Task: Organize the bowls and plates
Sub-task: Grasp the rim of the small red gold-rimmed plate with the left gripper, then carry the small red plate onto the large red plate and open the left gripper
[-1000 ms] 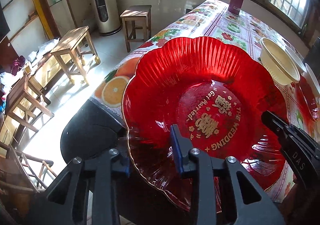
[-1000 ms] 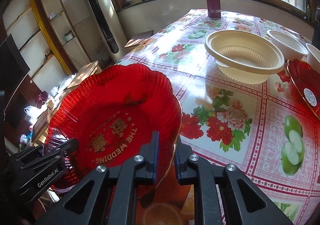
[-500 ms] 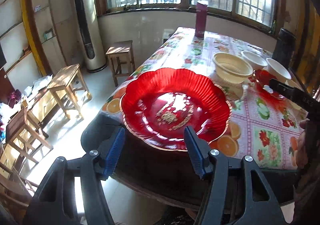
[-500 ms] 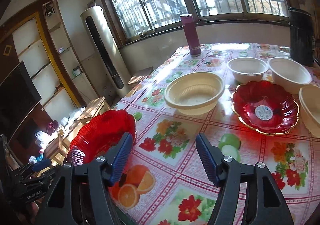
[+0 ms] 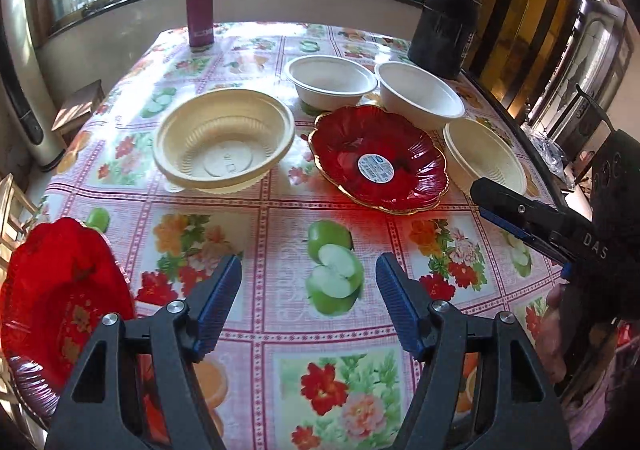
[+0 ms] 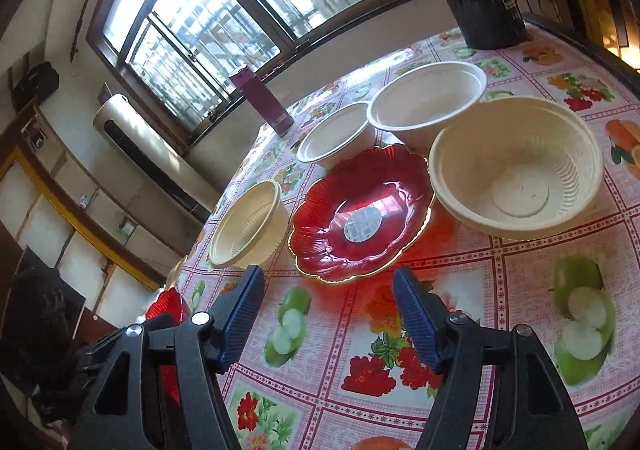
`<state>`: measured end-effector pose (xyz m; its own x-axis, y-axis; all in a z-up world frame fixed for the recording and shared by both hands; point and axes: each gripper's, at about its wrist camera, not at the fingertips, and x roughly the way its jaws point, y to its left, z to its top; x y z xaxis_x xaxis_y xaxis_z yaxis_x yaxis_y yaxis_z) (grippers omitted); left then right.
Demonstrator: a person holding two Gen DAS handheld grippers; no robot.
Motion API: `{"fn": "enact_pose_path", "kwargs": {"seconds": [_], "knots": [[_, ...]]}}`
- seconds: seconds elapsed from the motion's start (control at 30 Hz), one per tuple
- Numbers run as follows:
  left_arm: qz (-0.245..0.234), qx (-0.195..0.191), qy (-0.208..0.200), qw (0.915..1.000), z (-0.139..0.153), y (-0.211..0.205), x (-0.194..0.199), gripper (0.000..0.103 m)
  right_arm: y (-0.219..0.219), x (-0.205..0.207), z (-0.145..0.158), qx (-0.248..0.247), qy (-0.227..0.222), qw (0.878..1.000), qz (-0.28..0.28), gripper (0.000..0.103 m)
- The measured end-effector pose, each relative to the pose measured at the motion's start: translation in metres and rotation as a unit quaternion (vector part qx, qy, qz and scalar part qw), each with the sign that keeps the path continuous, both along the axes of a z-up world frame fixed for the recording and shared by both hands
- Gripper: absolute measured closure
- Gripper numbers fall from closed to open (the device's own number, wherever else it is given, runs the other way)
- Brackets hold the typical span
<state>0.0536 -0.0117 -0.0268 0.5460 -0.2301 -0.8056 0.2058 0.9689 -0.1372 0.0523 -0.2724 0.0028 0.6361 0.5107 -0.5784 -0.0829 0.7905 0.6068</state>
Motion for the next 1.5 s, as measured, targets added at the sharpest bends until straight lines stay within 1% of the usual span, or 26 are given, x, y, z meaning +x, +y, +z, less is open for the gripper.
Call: {"fn": "enact_pose_path", "kwargs": {"seconds": [0.07,0.13,0.2,0.23,0.33,0.43,0.57,0.67,0.87,0.93,0.97,1.0,1.07,1.1,1.17,1.2,1.23,1.3,1.37,1.43,1.5], "knots": [[-0.003,-0.013,0.036,0.9993,-0.011,-0.011,0.022,0.034,-0.012,0.007,-0.009,0.027,0.020,0.999,-0.014,0.036],[0.004,-0.037,0.061,0.9974,-0.018,-0.014,0.039,0.034,-0.022,0.016,-0.014,0.056,0.031,0.998,-0.023,0.036],[0.012,-0.056,0.077,0.9954,-0.021,-0.017,0.051,0.034,-0.028,0.023,-0.015,0.054,0.034,0.997,-0.034,0.036],[0.012,-0.061,0.082,0.9947,-0.022,-0.019,0.056,0.034,-0.030,0.026,-0.016,0.051,0.033,0.998,-0.033,0.036],[0.009,-0.061,0.095,0.9936,-0.026,-0.027,0.067,0.034,-0.029,0.034,-0.019,0.055,0.039,0.997,-0.032,0.036],[0.014,-0.065,0.113,0.9913,-0.033,-0.032,0.077,0.034,-0.030,0.040,-0.024,0.043,0.052,0.997,-0.044,0.035],[0.020,-0.067,0.124,0.9898,-0.041,-0.037,0.093,0.034,-0.033,0.048,-0.035,0.051,0.077,0.994,-0.053,0.036],[0.023,-0.072,0.128,0.9889,-0.043,-0.040,0.097,0.035,-0.035,0.052,-0.041,0.051,0.085,0.993,-0.064,0.038],[0.023,-0.085,0.140,0.9862,-0.048,-0.037,0.102,0.046,-0.034,0.062,-0.055,0.055,0.105,0.990,-0.074,0.049],[0.028,-0.088,0.142,0.9856,-0.049,-0.035,0.103,0.052,-0.032,0.061,-0.056,0.050,0.108,0.990,-0.074,0.059],[0.029,-0.090,0.141,0.9855,-0.049,-0.034,0.103,0.059,-0.031,0.063,-0.056,0.049,0.110,0.990,-0.075,0.060],[0.029,-0.093,0.142,0.9850,-0.049,-0.034,0.104,0.062,-0.031,0.063,-0.057,0.048,0.112,0.990,-0.075,0.061],[0.030,-0.096,0.144,0.9845,-0.048,-0.034,0.108,0.065,-0.030,0.063,-0.057,0.047,0.111,0.990,-0.075,0.063],[0.032,-0.091,0.142,0.9851,-0.049,-0.034,0.107,0.072,-0.029,0.061,-0.056,0.045,0.111,0.990,-0.075,0.066],[0.036,-0.078,0.136,0.9870,-0.049,-0.035,0.107,0.080,-0.029,0.061,-0.057,0.042,0.112,0.990,-0.076,0.069],[0.038,-0.076,0.135,0.9872,-0.049,-0.035,0.109,0.085,-0.030,0.061,-0.058,0.040,0.112,0.990,-0.077,0.074],[0.040,-0.077,0.134,0.9872,-0.049,-0.033,0.107,0.088,-0.029,0.062,-0.059,0.036,0.115,0.990,-0.078,0.080],[0.042,-0.087,0.131,0.9867,-0.049,-0.030,0.104,0.090,-0.028,0.064,-0.060,0.035,0.117,0.990,-0.075,0.087],[0.043,-0.090,0.128,0.9867,-0.050,-0.027,0.101,0.090,-0.027,0.063,-0.060,0.031,0.114,0.990,-0.074,0.087],[0.043,-0.086,0.125,0.9875,-0.049,-0.028,0.098,0.090,-0.024,0.063,-0.057,0.023,0.109,0.991,-0.071,0.091],[0.043,-0.082,0.125,0.9879,-0.048,-0.028,0.095,0.090,-0.022,0.061,-0.056,0.016,0.109,0.991,-0.071,0.091]]}}
